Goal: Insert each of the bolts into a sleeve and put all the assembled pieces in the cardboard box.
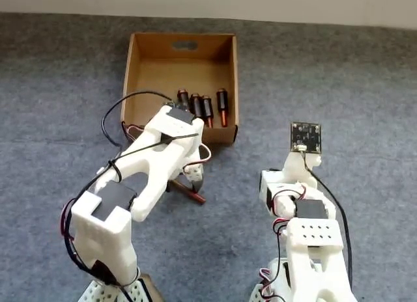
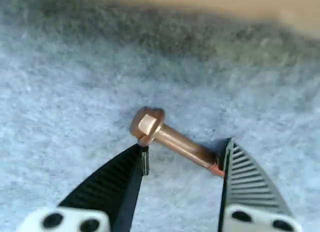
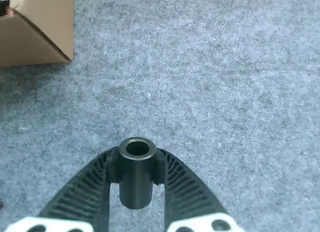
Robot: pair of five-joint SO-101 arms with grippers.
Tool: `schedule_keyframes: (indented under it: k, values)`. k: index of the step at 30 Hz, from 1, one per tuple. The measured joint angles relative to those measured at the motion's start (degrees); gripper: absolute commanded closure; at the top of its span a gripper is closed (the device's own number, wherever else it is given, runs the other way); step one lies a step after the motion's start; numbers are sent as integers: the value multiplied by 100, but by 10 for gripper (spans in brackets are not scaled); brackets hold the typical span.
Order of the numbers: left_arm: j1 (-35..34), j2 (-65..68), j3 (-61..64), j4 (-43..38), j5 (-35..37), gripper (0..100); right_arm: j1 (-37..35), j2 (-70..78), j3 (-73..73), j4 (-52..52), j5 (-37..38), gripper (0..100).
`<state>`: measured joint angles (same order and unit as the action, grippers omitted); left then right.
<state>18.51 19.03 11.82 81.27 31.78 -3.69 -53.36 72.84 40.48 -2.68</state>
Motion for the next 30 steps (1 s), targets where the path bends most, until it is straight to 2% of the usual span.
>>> schedule_keyframes:
  k: [6,12,14,18,21,27,30]
  values:
    - [0,9,88,-44,431,766,0,0,0,0,0,993]
    - [501,-62,624,-527,712,771,0,0,0,0,0,993]
    - [527,-70,695,-607,712,821,0,0,0,0,0,993]
    - [545,-70,695,-818,712,1000,0,0,0,0,0,993]
    - [519,-26,695,-1029,677,947,0,0,0,0,0,993]
    - [492,-18,695,-1029,668,985,0,0,0,0,0,993]
    - [492,-26,695,-1029,62,993,0,0,0,0,0,993]
